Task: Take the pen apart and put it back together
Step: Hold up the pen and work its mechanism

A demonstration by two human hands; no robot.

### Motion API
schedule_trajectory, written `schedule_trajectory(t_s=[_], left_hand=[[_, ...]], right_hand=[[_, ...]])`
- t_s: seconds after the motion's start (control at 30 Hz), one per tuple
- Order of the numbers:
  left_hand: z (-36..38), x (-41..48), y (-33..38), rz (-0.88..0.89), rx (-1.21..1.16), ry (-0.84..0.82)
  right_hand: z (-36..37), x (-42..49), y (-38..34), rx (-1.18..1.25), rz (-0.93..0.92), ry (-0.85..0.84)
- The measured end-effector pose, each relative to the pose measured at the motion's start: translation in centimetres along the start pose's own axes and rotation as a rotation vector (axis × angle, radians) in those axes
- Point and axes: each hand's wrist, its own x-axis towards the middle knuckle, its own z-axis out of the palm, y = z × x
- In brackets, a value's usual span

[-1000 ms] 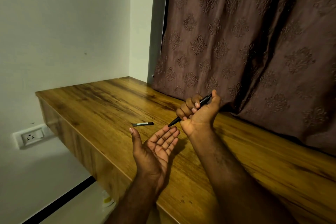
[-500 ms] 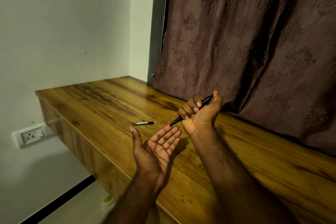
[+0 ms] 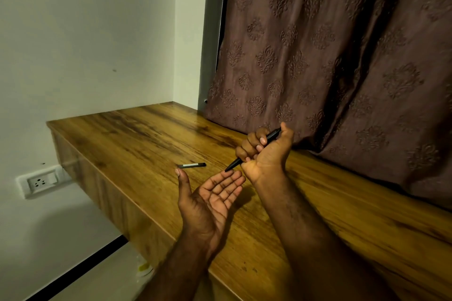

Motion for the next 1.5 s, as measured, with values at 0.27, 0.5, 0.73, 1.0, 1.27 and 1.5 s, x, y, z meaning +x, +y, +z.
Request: schedule_trajectory(t_s=[0.27, 0.5, 0.73, 1.0, 1.27, 1.5], left_hand=[[-0.08, 0.11, 0.07, -0.005, -0.013, 0.002], [-0.11, 0.1, 0.07, -0.011, -0.035, 0.003], [-0.21, 0.17, 0.09, -0.023, -0.053, -0.015], [-0.19, 0.21, 0.1, -0.029, -0.059, -0.017], [-0.21, 0.2, 0.11, -0.023, -0.059, -0.009], [-0.25, 0.22, 0.05, -0.026, -0.055, -0.01]], right_hand=[[-0.07, -0.05, 0.01, 0.002, -0.004, 0.014], [-0.39, 0.19, -0.07, 0.006, -0.016, 0.02], [-0.48, 0.35, -0.08, 0.013, -0.018, 0.043], [-0.43, 0.28, -0.03, 0.003, -0.02, 0.049], [-0.22, 0.17, -0.06, 0.007, -0.045, 0.051], [-0.36, 0.19, -0.01, 0.004, -0.033, 0.035]])
